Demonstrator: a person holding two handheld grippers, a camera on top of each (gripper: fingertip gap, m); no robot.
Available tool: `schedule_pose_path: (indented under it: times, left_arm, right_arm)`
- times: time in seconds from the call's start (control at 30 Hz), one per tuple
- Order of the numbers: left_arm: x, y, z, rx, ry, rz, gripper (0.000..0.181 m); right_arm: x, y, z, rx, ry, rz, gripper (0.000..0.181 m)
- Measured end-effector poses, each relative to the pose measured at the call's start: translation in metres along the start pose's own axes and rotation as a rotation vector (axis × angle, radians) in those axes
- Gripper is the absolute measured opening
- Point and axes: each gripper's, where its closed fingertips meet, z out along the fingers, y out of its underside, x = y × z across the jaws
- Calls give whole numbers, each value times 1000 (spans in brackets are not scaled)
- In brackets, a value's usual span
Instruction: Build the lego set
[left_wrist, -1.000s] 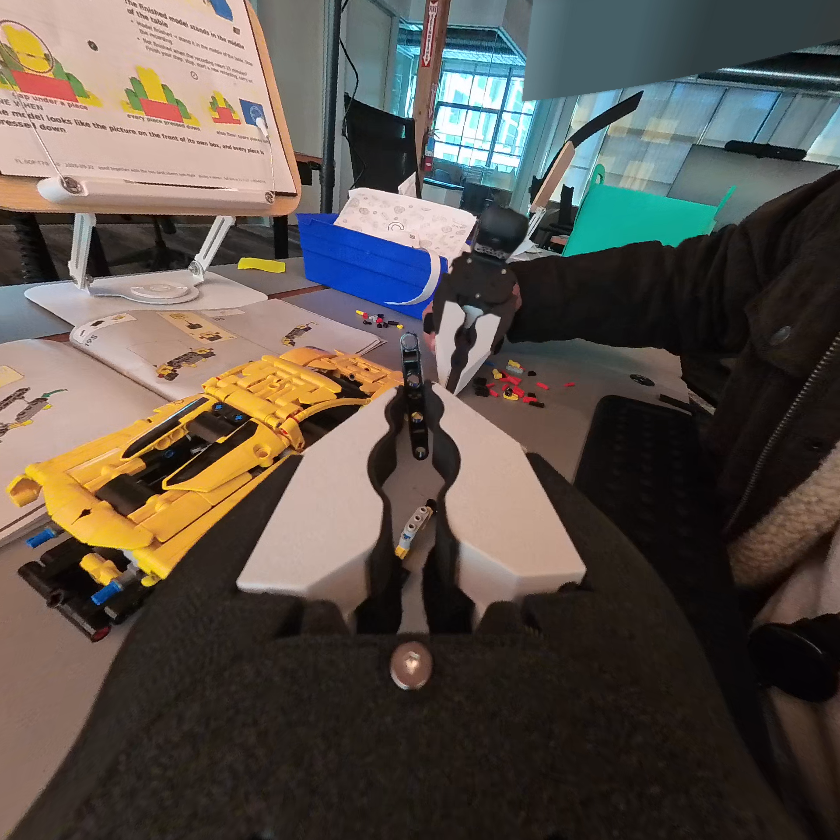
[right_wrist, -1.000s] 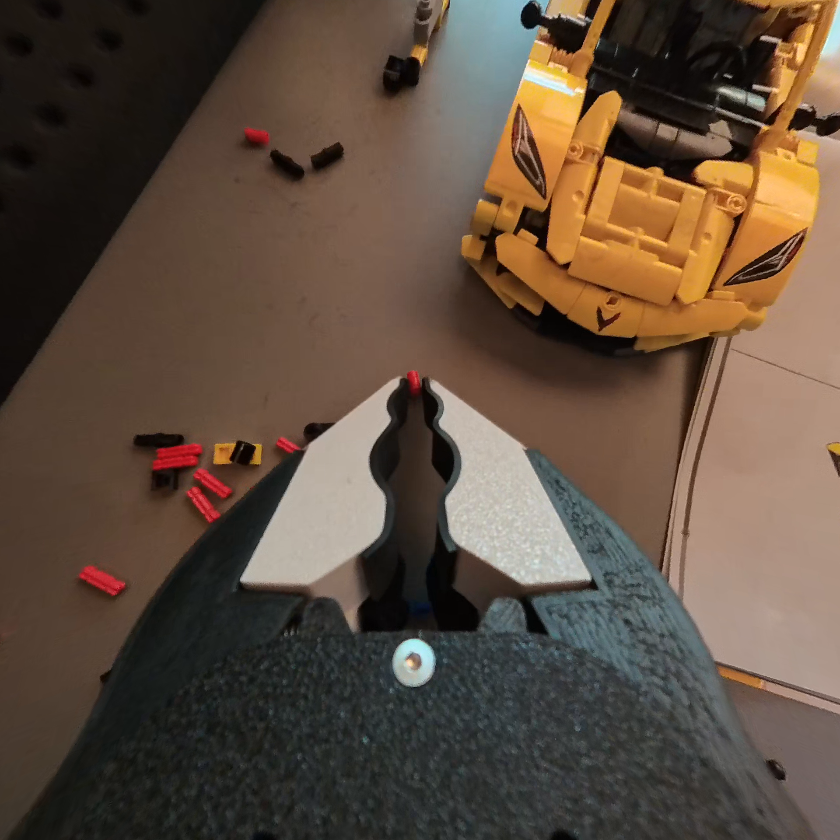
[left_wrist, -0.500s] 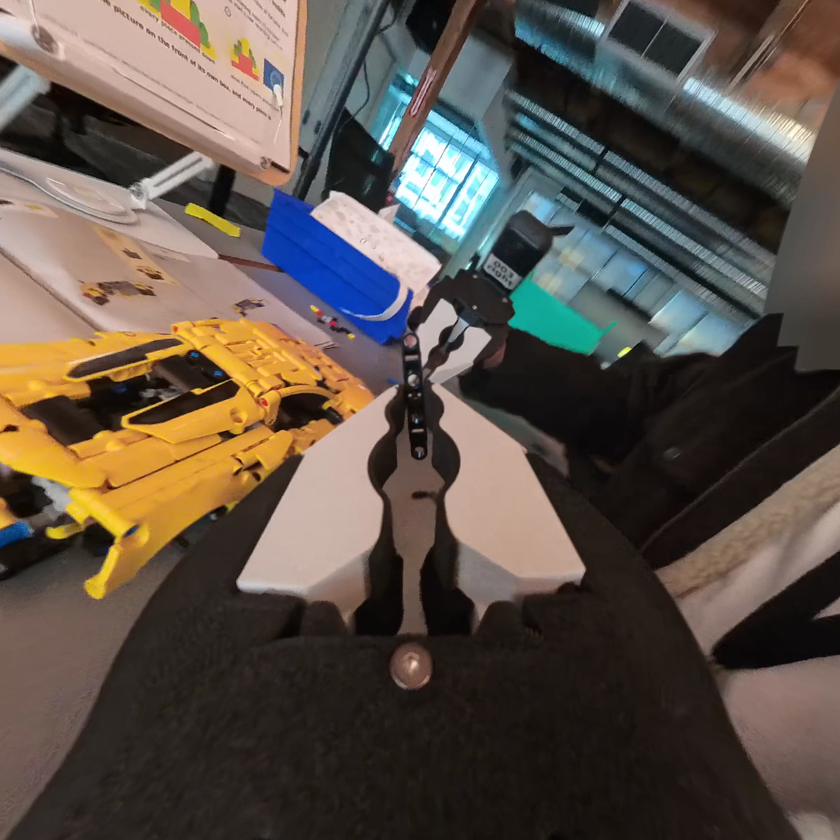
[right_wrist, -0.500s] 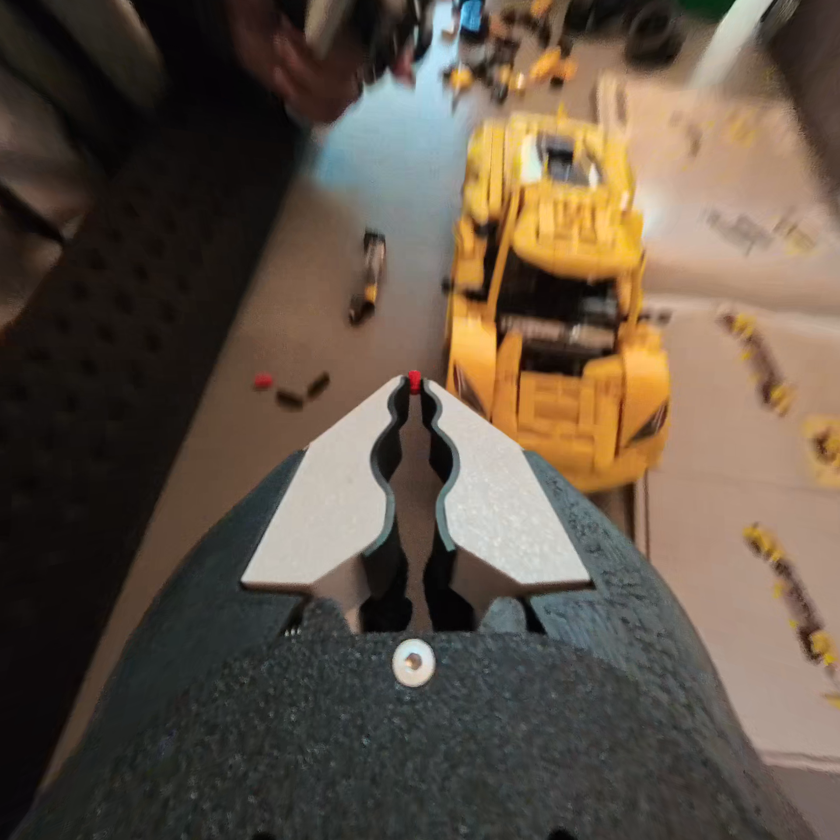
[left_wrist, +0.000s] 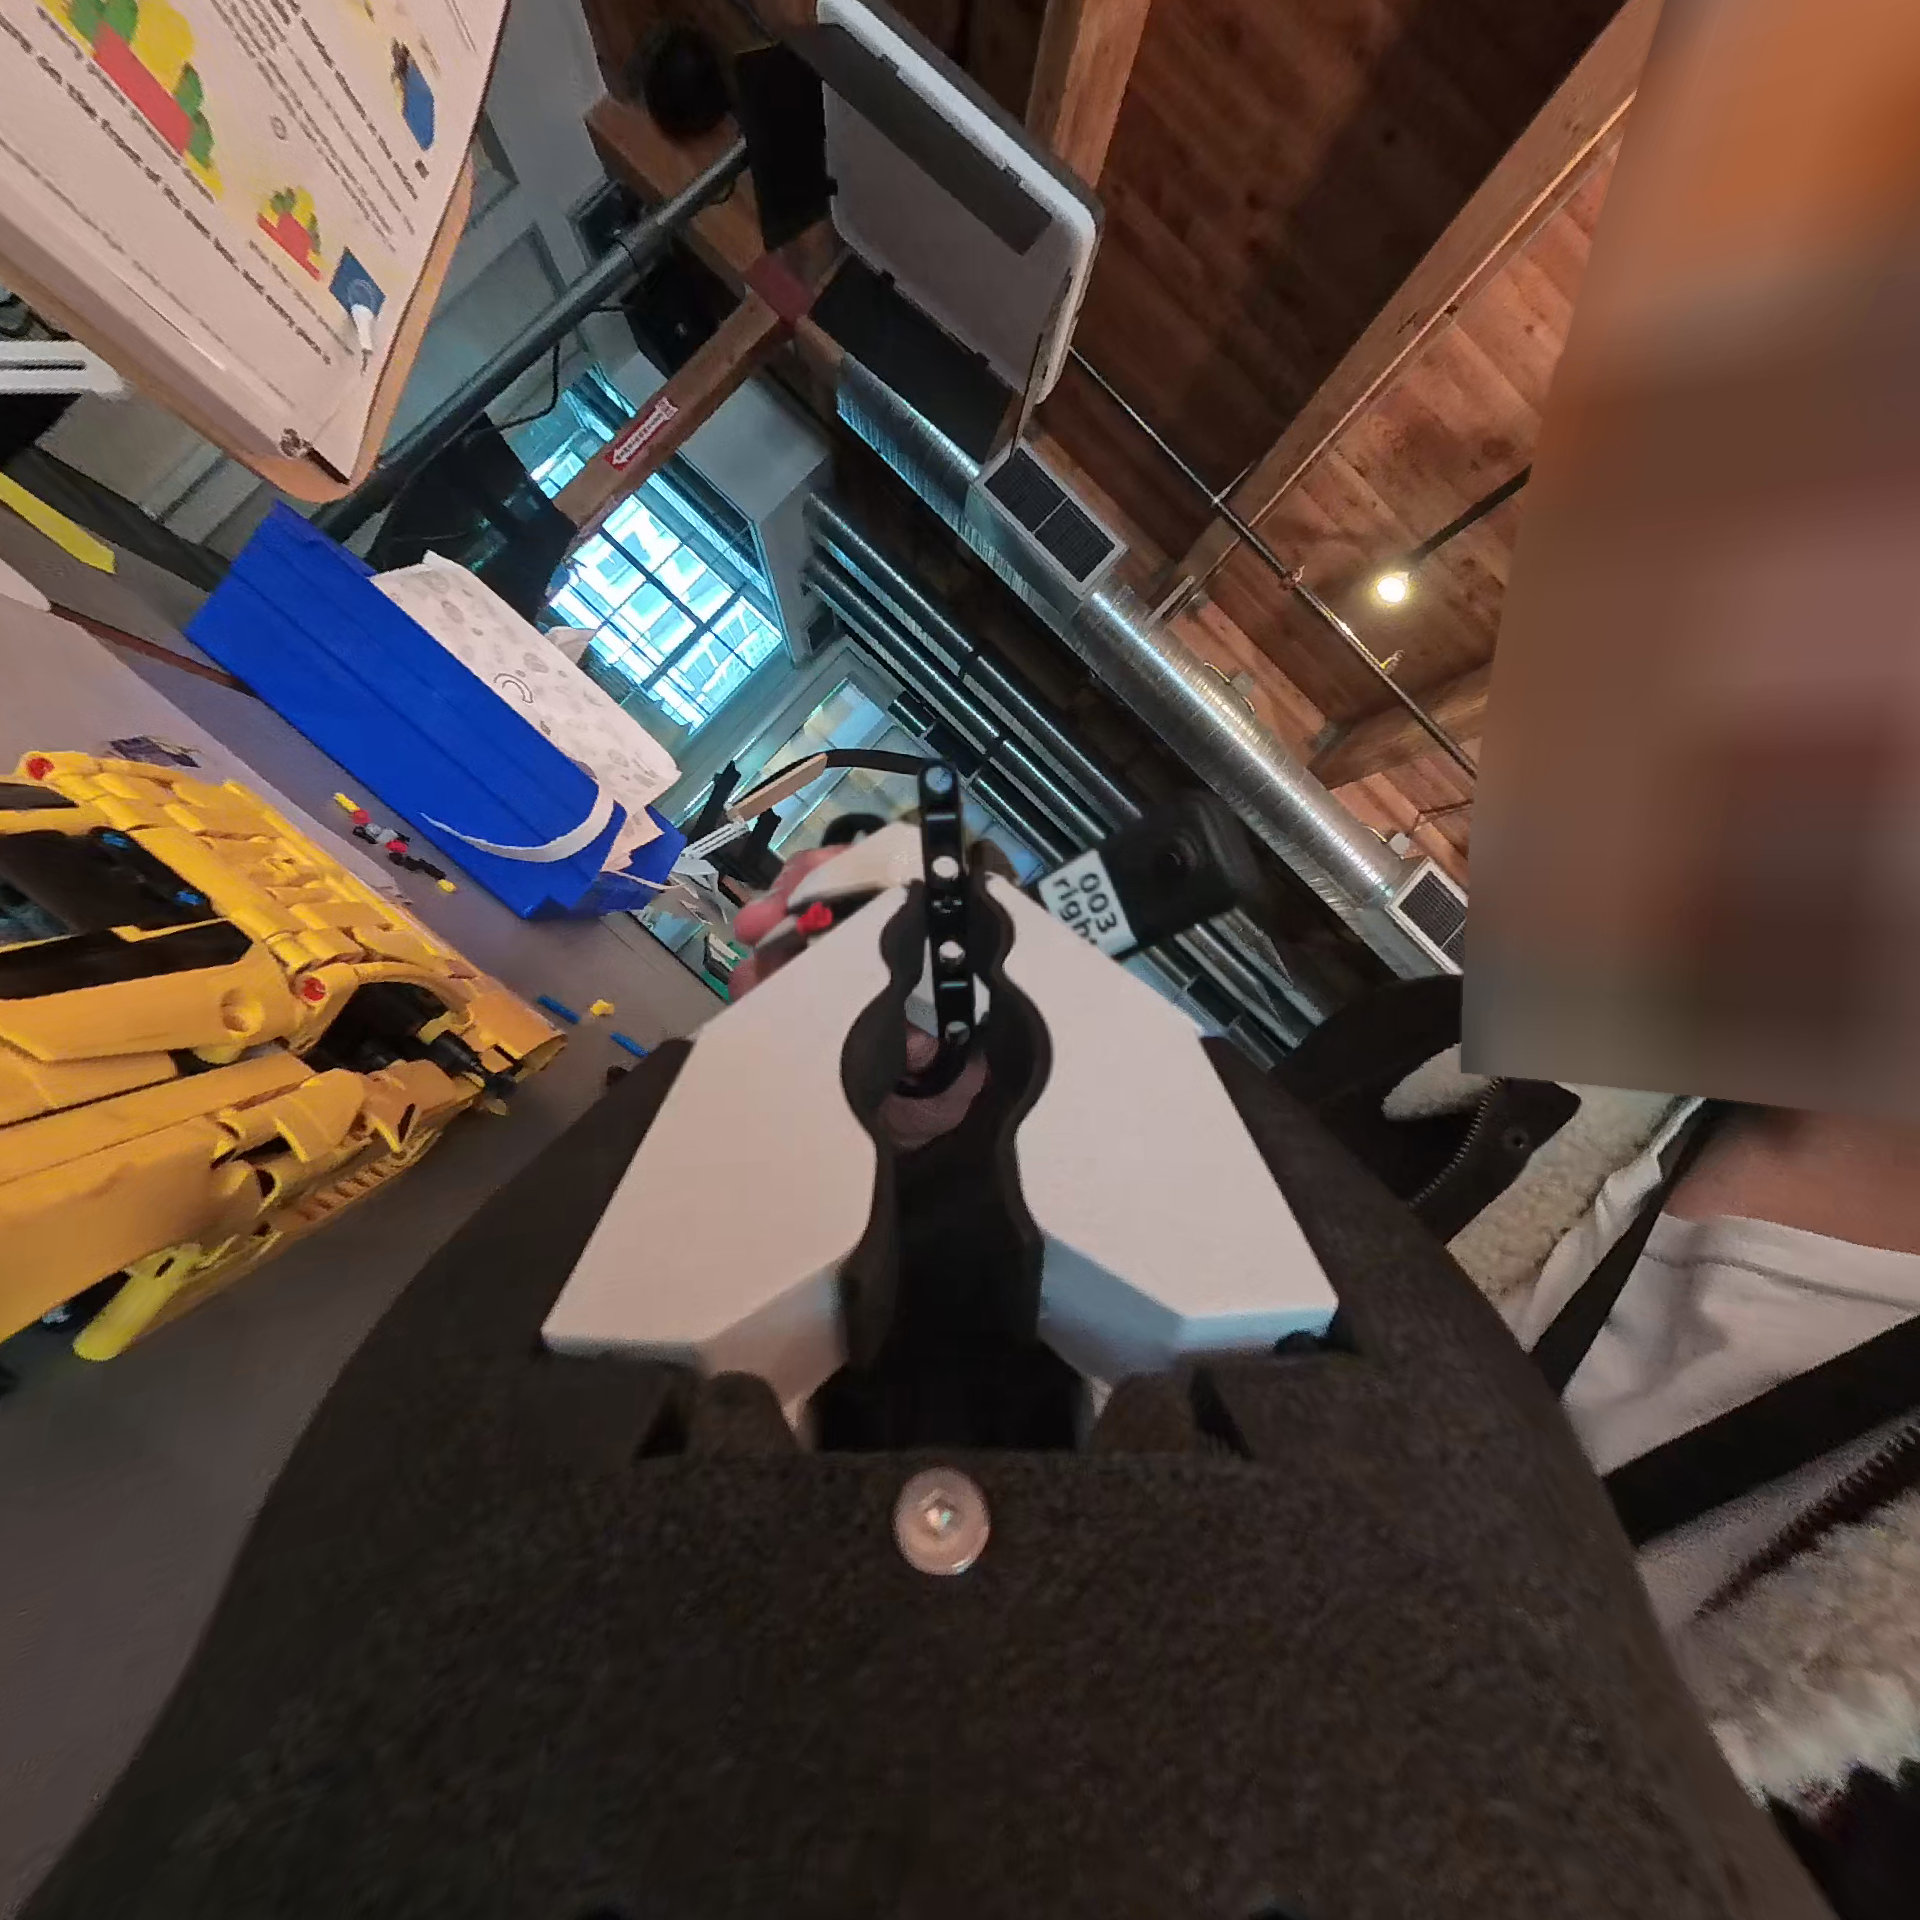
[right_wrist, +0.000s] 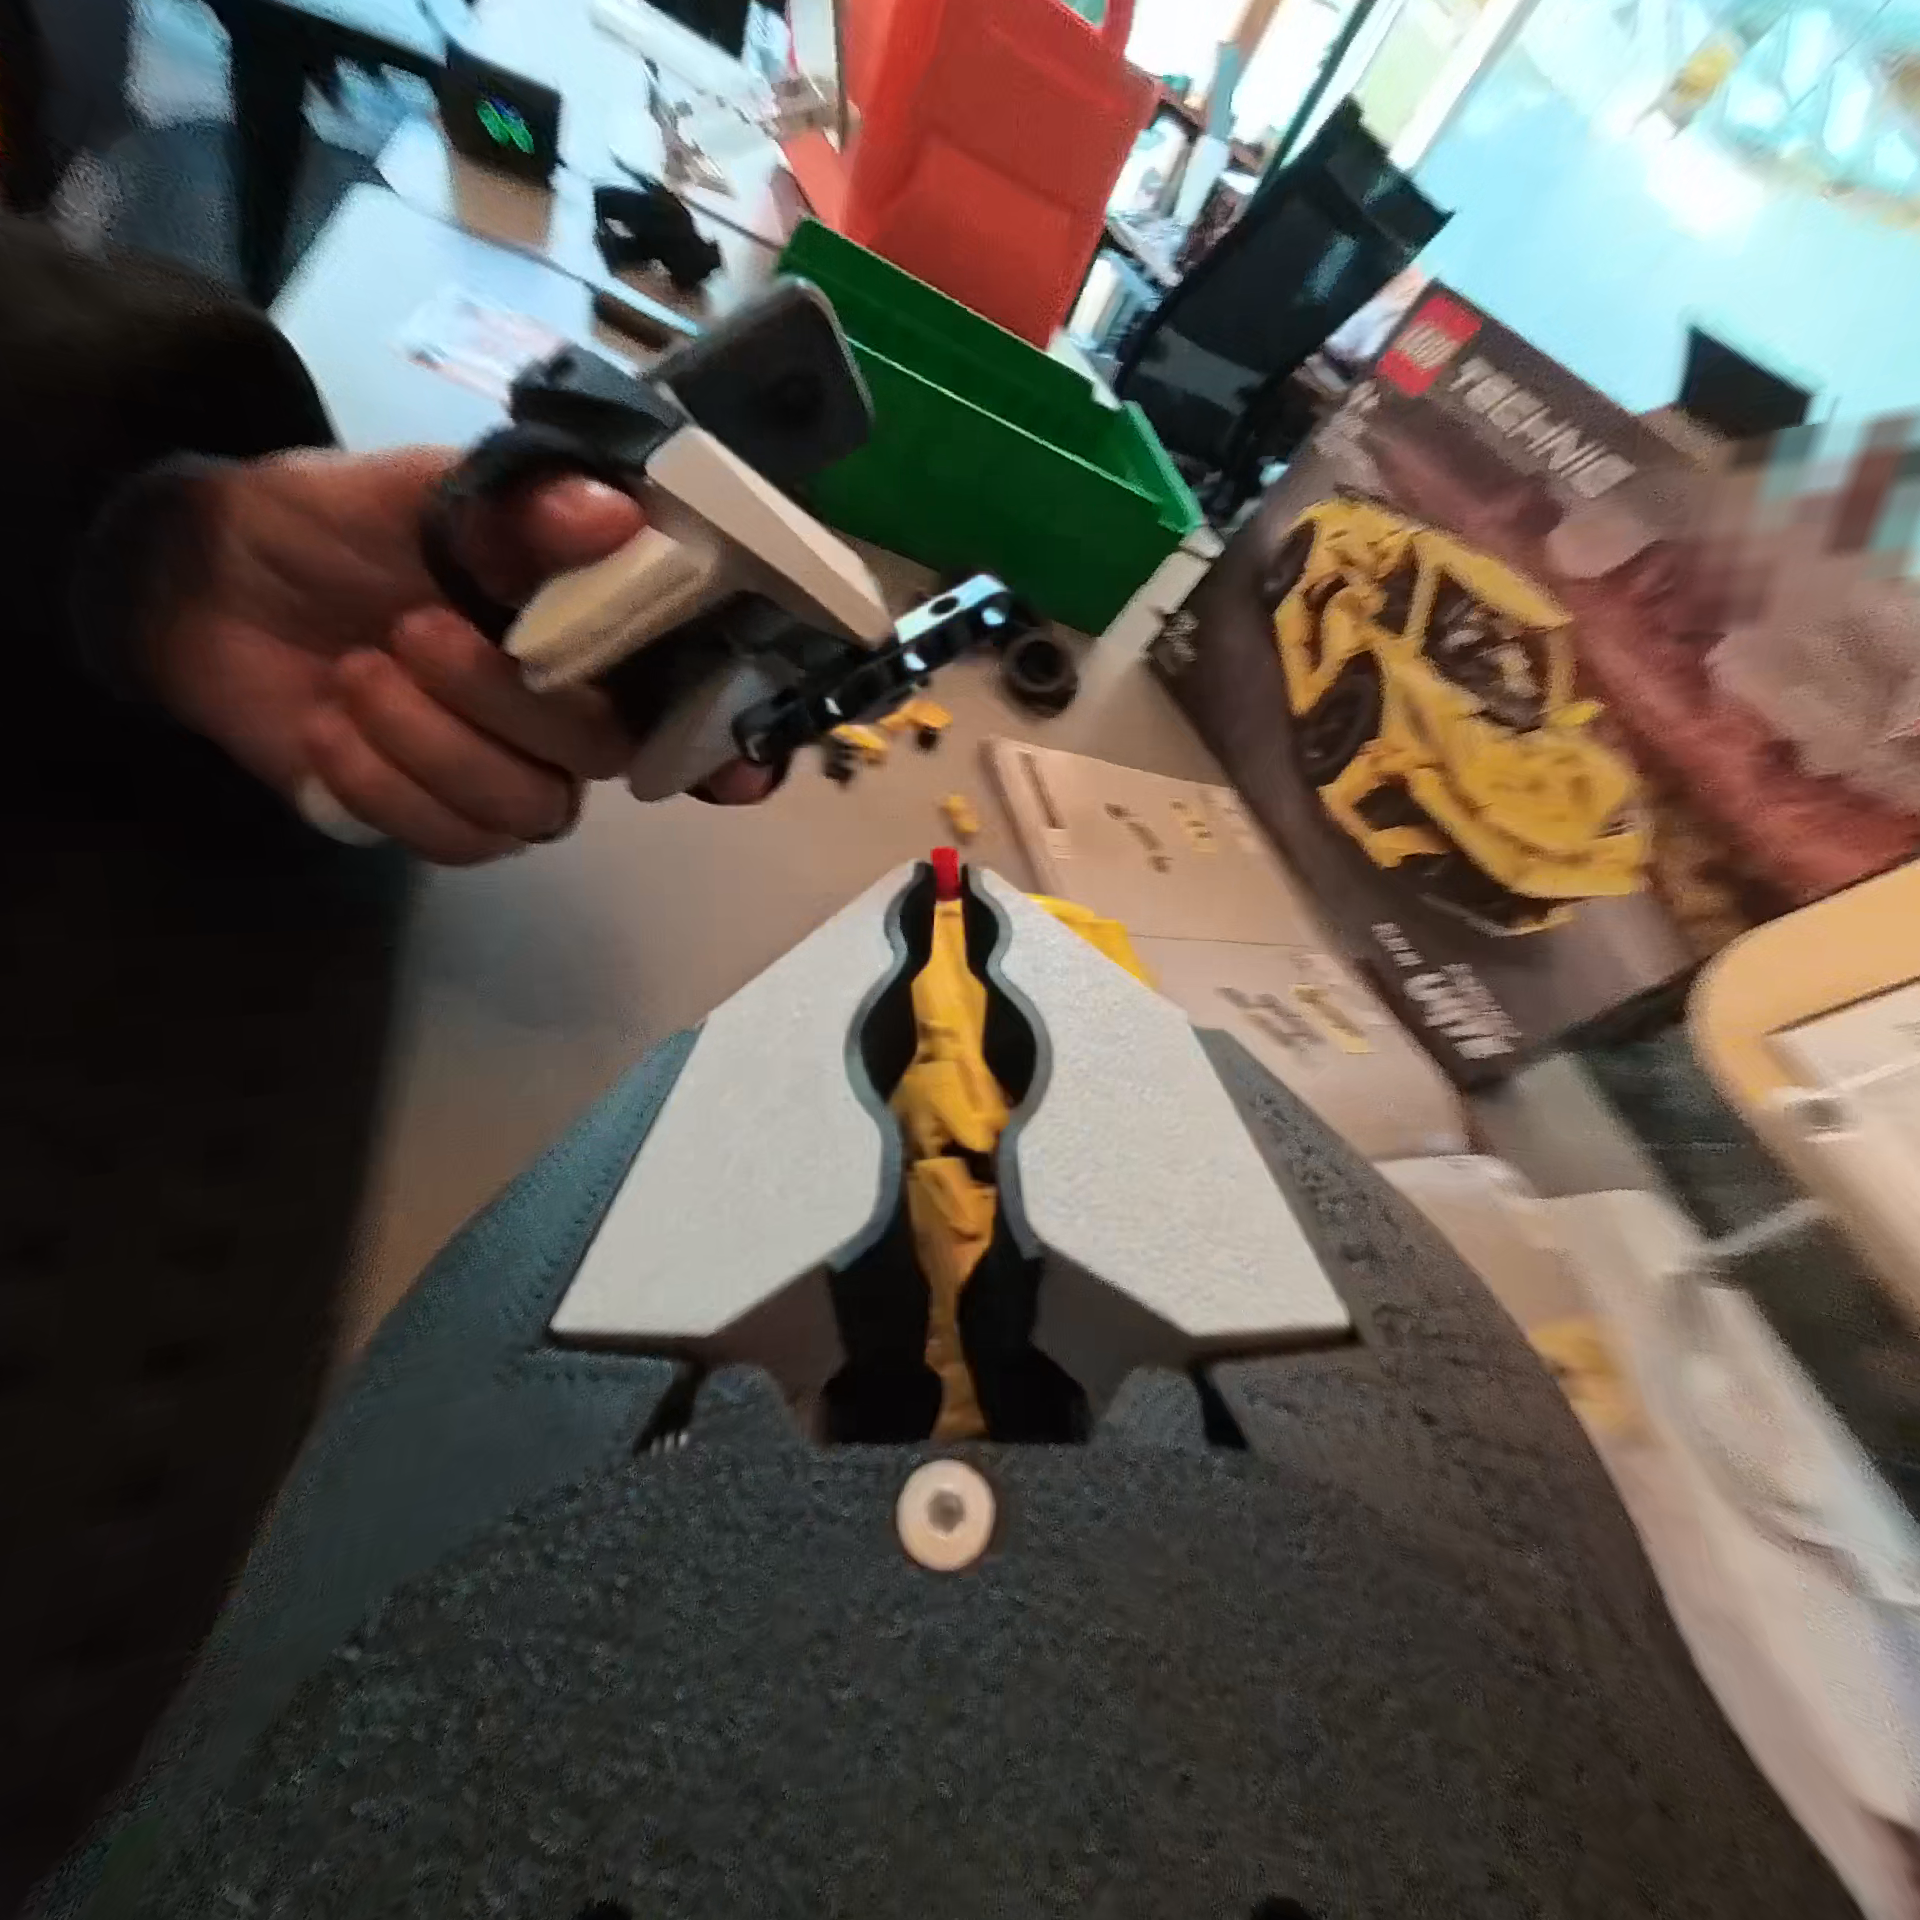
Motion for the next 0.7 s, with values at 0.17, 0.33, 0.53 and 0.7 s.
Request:
schedule_pose_path:
  times: [0.17,0.33,0.53,0.7]
  left_arm:
    - [-16,9,1,-124,-163,193,7]
    - [-30,24,3,-327,-322,525,7]
    - [-26,35,6,-380,-294,579,7]
    - [-25,36,6,-373,-270,534,7]
  right_arm:
    - [-7,2,-10,60,-198,255,4]
    - [-9,12,-18,56,-307,402,4]
    - [-21,24,-18,-4,-402,432,4]
    - [-25,22,-20,-35,-365,296,4]
